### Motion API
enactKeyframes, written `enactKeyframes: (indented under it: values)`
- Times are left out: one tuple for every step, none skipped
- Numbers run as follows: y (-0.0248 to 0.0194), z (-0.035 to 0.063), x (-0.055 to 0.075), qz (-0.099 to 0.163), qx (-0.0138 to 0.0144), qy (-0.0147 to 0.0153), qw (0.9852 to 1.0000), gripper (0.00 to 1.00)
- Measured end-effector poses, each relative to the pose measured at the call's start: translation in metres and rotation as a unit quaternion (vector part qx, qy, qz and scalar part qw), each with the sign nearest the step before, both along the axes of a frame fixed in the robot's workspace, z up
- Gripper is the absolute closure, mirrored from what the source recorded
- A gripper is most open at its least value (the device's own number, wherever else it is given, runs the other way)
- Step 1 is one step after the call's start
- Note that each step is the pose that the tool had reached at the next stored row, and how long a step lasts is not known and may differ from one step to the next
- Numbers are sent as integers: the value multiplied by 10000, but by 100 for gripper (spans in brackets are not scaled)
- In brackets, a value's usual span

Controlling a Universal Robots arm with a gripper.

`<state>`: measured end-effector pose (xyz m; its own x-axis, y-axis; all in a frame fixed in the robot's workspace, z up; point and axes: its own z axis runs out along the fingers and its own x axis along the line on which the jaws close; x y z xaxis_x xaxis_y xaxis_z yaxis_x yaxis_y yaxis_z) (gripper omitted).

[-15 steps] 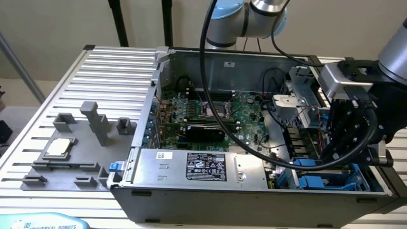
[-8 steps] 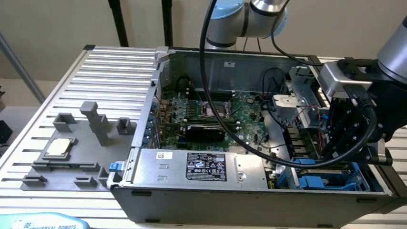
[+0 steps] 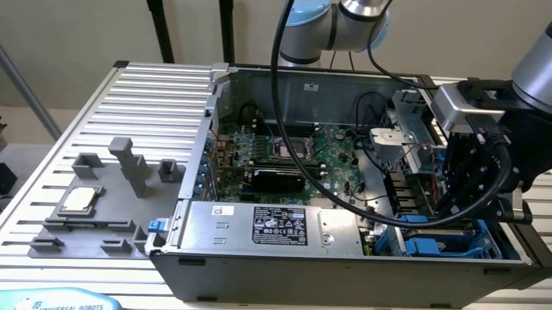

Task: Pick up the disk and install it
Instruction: 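Insert the second disk wire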

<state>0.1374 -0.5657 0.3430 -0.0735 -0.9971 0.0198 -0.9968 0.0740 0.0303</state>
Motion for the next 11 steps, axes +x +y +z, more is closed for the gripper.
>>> enactKeyframes:
  values:
    - [0,-1,0,2,0,0,10000,84]
    - [-1,-2,0,4,1,0,10000,84]
    - [-1,-3,0,6,1,0,10000,84]
    - [-1,-4,2,7,2,0,10000,84]
    - [-2,-4,3,9,3,0,10000,84]
    - [-3,-4,3,10,2,0,10000,84]
    - [-4,-4,4,11,1,0,10000,84]
    - [-5,-4,5,13,1,0,10000,84]
    - [-7,-5,6,14,1,0,10000,84]
    - [-8,-5,7,15,1,0,10000,84]
    - [-10,-5,9,16,0,0,10000,84]
